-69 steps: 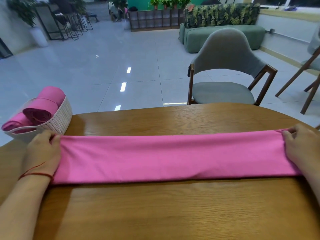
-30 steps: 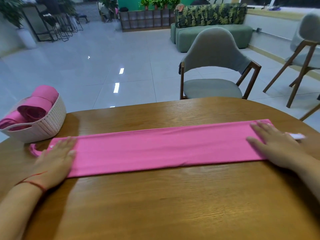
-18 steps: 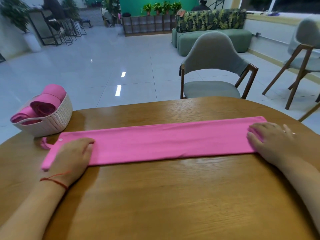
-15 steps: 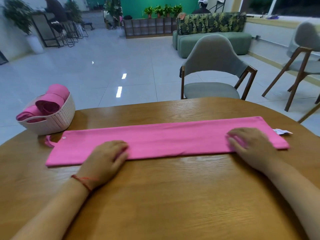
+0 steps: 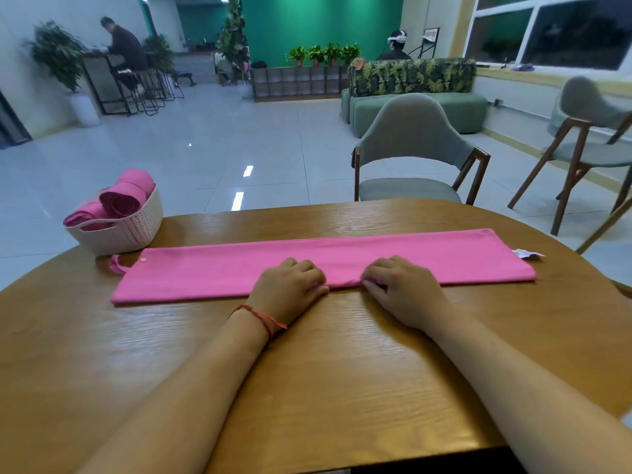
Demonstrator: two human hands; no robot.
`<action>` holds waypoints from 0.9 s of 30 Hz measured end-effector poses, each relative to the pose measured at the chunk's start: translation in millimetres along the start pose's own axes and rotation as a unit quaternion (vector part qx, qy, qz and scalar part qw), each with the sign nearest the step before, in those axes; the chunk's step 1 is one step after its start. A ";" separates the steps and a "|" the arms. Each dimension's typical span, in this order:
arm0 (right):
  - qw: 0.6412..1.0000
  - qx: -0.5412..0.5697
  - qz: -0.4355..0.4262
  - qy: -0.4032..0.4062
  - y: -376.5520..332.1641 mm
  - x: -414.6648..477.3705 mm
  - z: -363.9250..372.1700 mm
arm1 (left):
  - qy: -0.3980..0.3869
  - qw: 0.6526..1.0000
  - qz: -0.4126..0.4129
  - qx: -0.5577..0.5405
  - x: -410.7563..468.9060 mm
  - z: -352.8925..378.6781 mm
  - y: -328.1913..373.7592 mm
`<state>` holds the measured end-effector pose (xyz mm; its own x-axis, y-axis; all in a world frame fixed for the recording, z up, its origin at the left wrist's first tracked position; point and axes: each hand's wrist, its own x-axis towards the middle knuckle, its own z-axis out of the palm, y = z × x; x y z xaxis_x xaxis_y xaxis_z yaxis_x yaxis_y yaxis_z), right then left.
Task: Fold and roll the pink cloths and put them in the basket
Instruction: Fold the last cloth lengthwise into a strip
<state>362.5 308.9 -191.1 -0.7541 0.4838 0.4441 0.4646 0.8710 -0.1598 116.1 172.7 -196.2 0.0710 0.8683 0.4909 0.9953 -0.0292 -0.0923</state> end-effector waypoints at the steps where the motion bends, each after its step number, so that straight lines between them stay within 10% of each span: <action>1: 1.000 -0.002 0.003 0.000 0.2 -0.5 -0.4 | 0.006 1.000 0.000 0.010 2.5 2.0 2.2; 27: 0.993 -0.112 0.012 0.022 -14.6 6.8 -3.1 | -0.051 0.995 -0.030 0.084 19.4 -2.0 33.1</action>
<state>352.0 299.2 -183.0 -0.7224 0.4956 0.4822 0.5780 0.8156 0.0275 150.6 187.6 -188.0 -0.0043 0.9116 0.4110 0.9719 0.1004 -0.2127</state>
